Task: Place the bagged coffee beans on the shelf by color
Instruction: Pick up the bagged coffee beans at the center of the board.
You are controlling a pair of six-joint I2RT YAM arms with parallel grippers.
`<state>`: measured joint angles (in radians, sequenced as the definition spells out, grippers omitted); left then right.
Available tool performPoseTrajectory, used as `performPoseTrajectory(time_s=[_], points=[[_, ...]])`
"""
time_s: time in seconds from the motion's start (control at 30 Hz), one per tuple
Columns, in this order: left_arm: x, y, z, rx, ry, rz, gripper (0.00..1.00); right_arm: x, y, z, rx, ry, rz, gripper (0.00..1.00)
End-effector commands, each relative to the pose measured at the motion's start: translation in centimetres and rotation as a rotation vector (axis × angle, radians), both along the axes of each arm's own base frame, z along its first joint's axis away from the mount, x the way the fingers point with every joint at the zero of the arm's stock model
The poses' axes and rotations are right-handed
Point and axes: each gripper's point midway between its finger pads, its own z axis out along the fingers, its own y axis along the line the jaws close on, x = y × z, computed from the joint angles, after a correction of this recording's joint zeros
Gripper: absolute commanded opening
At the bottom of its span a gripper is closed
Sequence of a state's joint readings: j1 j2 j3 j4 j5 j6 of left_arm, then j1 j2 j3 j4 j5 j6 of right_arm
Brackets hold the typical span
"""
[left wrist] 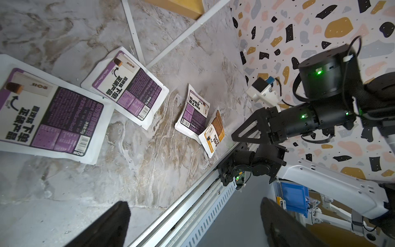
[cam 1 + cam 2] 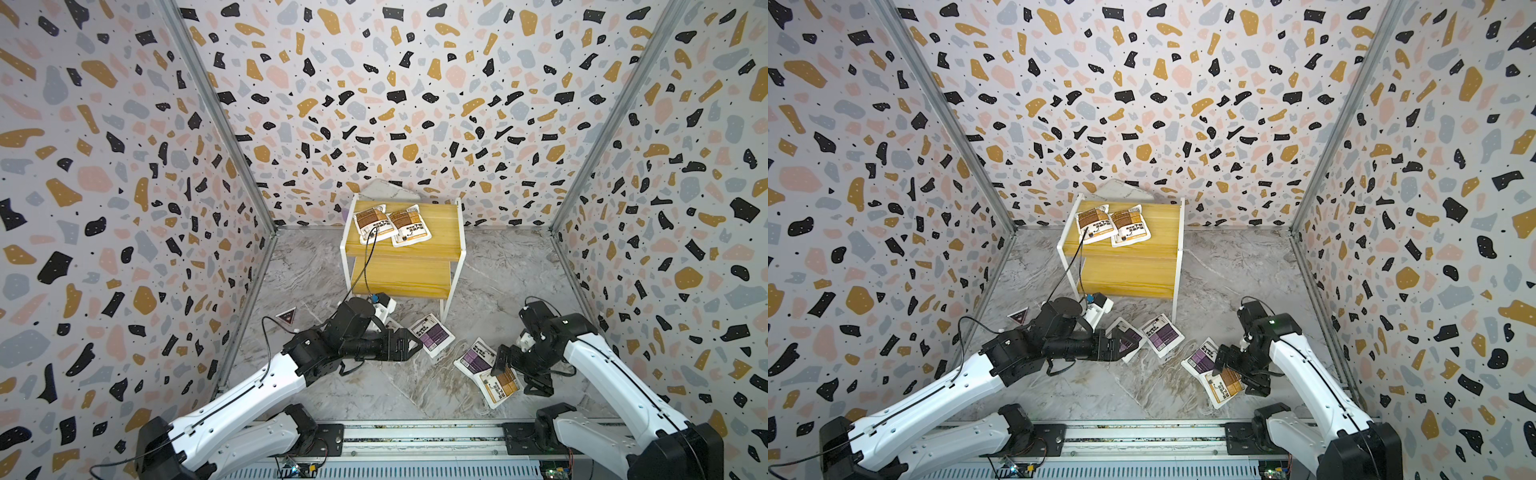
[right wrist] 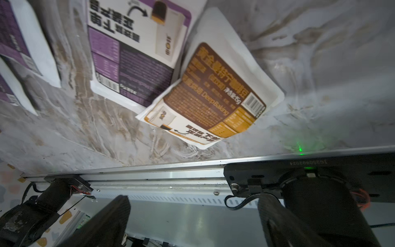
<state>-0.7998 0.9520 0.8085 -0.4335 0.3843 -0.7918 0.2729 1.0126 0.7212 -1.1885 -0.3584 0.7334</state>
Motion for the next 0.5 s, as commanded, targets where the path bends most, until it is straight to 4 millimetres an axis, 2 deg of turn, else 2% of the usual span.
performPoseTrajectory(time_s=[0.0,0.23,0.47], points=[[0.1,0.0,1.0,-0.01,-0.06,-0.019,1.0,0.6,0.2,-1.0,0.01,-0.017,-0.11,0.99],[-0.5,1.2,1.1,0.023,-0.071,-0.013,1.0,1.1,0.6,-3.0,0.024,-0.004,-0.161,0.99],[-0.9,2.2,1.4,0.052,-0.096,-0.011,1.0,2.4,0.8,-4.3,0.031,-0.038,-0.187,0.99]])
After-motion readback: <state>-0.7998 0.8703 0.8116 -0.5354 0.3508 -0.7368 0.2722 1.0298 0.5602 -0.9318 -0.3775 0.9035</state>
